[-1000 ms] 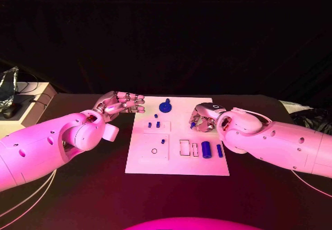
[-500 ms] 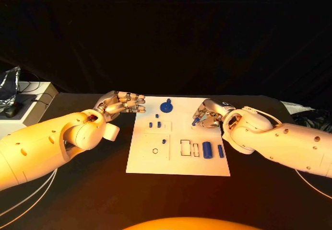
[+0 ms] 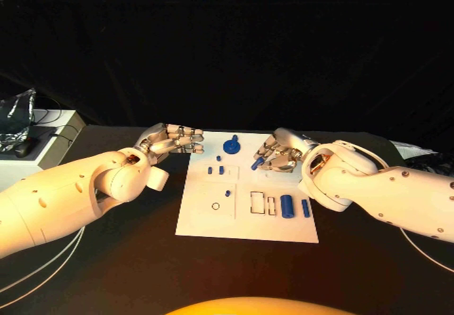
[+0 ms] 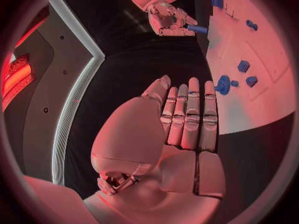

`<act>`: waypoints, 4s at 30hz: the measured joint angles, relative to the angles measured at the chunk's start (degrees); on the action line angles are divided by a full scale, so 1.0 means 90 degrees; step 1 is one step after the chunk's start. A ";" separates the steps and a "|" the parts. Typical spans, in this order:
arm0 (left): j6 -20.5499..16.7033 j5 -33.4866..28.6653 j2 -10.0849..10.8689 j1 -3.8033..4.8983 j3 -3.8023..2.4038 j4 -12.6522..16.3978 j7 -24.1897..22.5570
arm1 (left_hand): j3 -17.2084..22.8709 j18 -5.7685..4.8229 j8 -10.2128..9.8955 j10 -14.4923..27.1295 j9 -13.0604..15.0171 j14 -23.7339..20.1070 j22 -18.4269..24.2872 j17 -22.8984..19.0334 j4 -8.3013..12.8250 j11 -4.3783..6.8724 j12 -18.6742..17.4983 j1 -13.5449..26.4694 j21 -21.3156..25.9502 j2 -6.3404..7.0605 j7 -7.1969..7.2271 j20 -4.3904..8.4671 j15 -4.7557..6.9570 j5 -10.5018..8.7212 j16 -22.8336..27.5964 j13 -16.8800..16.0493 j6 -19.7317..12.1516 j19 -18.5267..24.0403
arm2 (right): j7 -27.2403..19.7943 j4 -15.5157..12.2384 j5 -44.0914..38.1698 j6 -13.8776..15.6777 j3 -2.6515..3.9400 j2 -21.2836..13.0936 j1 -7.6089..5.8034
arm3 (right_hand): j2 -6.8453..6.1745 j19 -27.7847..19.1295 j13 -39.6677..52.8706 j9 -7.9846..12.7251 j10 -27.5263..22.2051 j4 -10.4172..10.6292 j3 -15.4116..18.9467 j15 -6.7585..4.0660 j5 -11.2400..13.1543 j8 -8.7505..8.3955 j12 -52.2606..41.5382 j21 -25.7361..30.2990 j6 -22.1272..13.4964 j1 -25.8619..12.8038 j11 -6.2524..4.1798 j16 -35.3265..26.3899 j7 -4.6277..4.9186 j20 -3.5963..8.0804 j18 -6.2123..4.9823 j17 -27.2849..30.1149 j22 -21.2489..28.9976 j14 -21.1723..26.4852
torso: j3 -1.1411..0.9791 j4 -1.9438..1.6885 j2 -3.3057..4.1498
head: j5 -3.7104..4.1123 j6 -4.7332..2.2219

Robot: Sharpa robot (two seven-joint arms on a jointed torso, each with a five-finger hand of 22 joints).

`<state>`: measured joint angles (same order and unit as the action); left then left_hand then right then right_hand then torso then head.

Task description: Assemble the parts on the task board

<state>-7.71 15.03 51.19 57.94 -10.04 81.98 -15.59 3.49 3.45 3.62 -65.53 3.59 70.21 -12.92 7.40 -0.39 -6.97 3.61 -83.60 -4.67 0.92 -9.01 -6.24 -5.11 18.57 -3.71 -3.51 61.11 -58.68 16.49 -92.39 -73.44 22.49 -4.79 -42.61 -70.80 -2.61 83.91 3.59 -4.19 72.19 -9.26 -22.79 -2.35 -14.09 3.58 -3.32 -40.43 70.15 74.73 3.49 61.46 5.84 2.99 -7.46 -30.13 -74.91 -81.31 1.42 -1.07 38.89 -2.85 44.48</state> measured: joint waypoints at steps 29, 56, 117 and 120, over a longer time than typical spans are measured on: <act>0.0011 -0.0004 -0.0042 -0.0001 0.0000 -0.0019 0.0001 | 0.0036 0.0000 0.0000 0.0000 0.0000 0.0000 0.0008 0.0000 0.0035 0.0000 0.0000 0.0000 -0.0030 0.0000 0.0000 0.0000 0.0000 0.0000 0.0000 0.0000 0.0000 0.0000 | -0.0188 0.0195 -0.1493 -0.0015 -0.0258 0.1334 0.0705 | 0.0041 0.0011 -0.0018 -0.0001 0.0010 -0.0097 -0.0009 0.0001 -0.0001 -0.0006 0.0034 0.0031 -0.0002 -0.0041 0.0010 0.0000 0.0002 0.0010 0.0067 0.0047 -0.0003 -0.0001 | 0.0002 -0.0026 0.0009 | -0.0248 0.0083; 0.0012 -0.0006 -0.0035 -0.0001 0.0000 -0.0015 0.0002 | 0.0141 0.0000 0.0000 0.0000 0.0000 0.0000 0.0014 0.0000 0.0052 0.0000 0.0000 0.0000 -0.0030 0.0000 0.0000 0.0000 0.0000 0.0000 0.0000 0.0000 0.0000 0.0000 | -0.0069 0.0286 -0.2012 -0.0608 -0.0284 0.1354 0.0733 | 0.0049 0.0007 -0.0026 -0.0006 0.0004 -0.0140 -0.0018 0.0002 0.0002 -0.0001 0.0017 0.0031 -0.0022 -0.0033 0.0004 -0.0001 0.0022 0.0005 0.0023 0.0065 -0.0001 -0.0002 | 0.0004 -0.0021 0.0005 | -0.0259 0.0151; 0.0031 -0.0034 -0.0061 -0.0101 0.0002 -0.0061 0.0015 | 0.0147 0.0001 0.0000 0.0104 0.0000 -0.0116 0.0019 -0.0024 0.0059 -0.0056 0.0000 0.0020 -0.0060 0.0020 0.0000 0.0000 -0.0025 0.0000 0.0000 0.0000 0.0000 0.0000 | -0.1182 -0.0290 -0.0723 0.1108 -0.0175 0.0129 0.0704 | -0.0691 -0.0022 -0.0040 0.0025 -0.1172 0.1573 0.1982 0.0240 -0.0398 0.0088 -0.0289 0.2332 -0.1717 0.1132 0.0266 -0.0160 0.0208 -0.0315 -0.0318 0.0269 0.0348 0.0055 | -0.0013 -0.0005 -0.0001 | -0.0175 0.0028; 0.0034 -0.0040 -0.0059 -0.0112 0.0002 -0.0061 0.0014 | 0.0139 0.0000 0.0000 0.0104 0.0000 -0.0115 0.0019 -0.0024 0.0051 -0.0056 0.0000 0.0020 -0.0060 0.0020 0.0000 0.0000 -0.0025 0.0000 0.0000 0.0000 0.0000 0.0000 | -0.1294 -0.0491 -0.0067 0.1118 -0.0151 -0.0351 0.0514 | -0.0401 -0.0037 0.0005 0.0013 -0.0293 0.1420 0.1745 0.0095 -0.0560 0.0166 -0.0426 0.1896 -0.1121 0.0934 0.0078 -0.0103 0.0303 -0.0257 -0.0368 0.0221 0.0207 -0.0010 | -0.0009 0.0004 -0.0002 | -0.0135 0.0000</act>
<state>-7.40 14.67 50.66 56.93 -10.03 81.43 -15.46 4.75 3.45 3.62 -64.59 3.59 69.18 -12.74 7.18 0.07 -7.47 3.61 -83.42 -5.20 1.10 -9.01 -6.24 -5.34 18.57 -3.71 -3.51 61.12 -58.68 4.84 -96.81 -74.04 32.56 -6.15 -45.77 -66.17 -6.22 83.58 3.64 -4.07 69.56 3.52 -7.08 -1.50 -19.13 5.07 -7.16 -23.36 60.06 83.13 4.19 60.54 8.56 0.68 -10.77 -28.14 -73.04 -81.40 1.35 -1.03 38.87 -4.06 44.48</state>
